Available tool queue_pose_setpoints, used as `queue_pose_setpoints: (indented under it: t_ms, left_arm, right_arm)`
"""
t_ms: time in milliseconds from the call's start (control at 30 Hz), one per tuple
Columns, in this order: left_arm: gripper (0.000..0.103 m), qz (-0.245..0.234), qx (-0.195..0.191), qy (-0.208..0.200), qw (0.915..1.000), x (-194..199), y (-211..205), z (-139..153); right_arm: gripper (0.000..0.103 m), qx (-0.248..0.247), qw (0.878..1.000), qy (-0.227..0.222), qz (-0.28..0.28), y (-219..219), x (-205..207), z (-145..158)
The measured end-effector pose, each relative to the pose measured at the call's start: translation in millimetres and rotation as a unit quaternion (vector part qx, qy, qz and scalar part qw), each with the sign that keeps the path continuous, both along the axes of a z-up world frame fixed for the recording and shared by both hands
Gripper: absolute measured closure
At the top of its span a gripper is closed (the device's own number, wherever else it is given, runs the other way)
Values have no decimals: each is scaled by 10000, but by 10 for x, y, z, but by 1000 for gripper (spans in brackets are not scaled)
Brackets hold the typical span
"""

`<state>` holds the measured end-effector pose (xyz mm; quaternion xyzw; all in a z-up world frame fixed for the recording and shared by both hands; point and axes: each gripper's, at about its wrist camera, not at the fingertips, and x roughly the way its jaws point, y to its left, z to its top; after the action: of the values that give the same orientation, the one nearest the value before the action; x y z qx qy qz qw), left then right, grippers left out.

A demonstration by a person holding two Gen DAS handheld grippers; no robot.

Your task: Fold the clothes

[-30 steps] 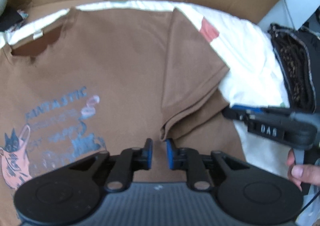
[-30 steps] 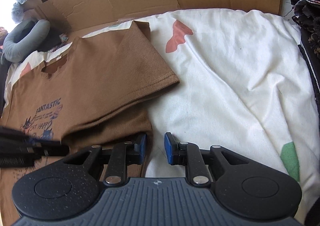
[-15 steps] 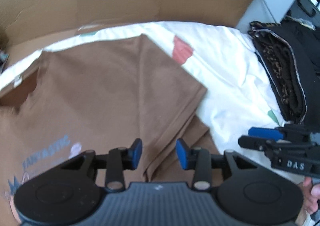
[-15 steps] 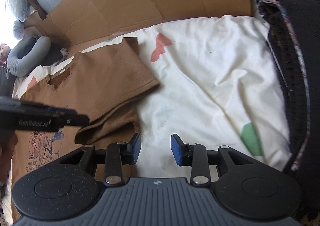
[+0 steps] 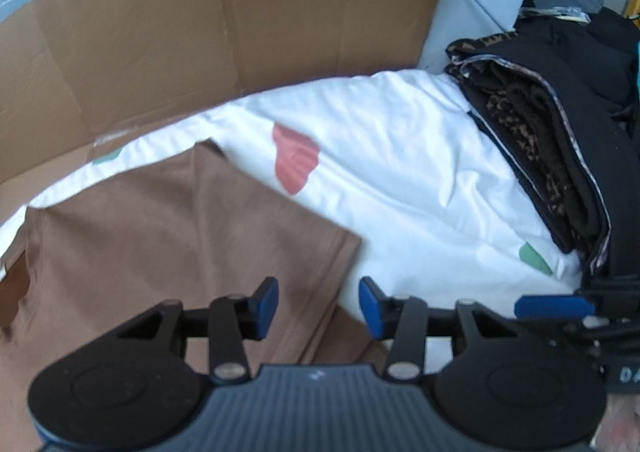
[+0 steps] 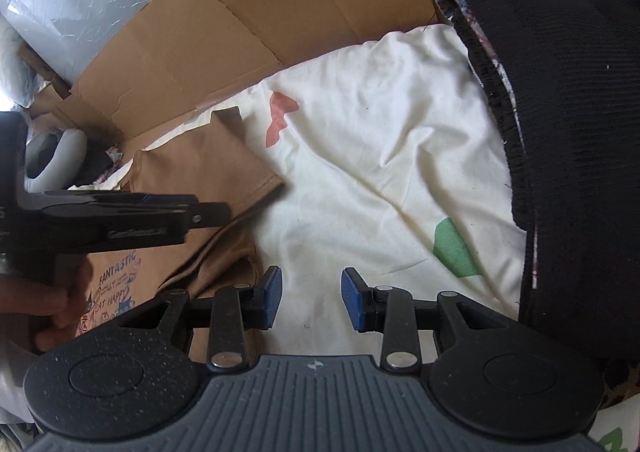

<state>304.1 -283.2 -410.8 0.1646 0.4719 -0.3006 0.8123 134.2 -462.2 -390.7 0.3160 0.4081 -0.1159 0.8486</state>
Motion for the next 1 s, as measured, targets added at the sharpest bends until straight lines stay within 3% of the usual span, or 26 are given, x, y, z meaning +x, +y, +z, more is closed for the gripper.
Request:
queue_pose_setpoints:
  t_ms: [467,833,933,1000]
  left_arm:
    - [55,-85,-262,-340,9990,17,-149,-92]
    - [59,348,-265,-56,9990,101,-292,-437]
    - [71,505,-347,-44,9981,137,-220,-462]
    - [90,619,-399,-18,9973,172,-162,-472]
  right_arm:
    - [63,155,9996,-2,-245,82,-210,-101]
    - [63,213,9993,169,-245,164,-250,-142]
    - [63,225,9992,171,-265,174,-237,-125]
    - [63,221,9993,154,-252,191,-220,-106]
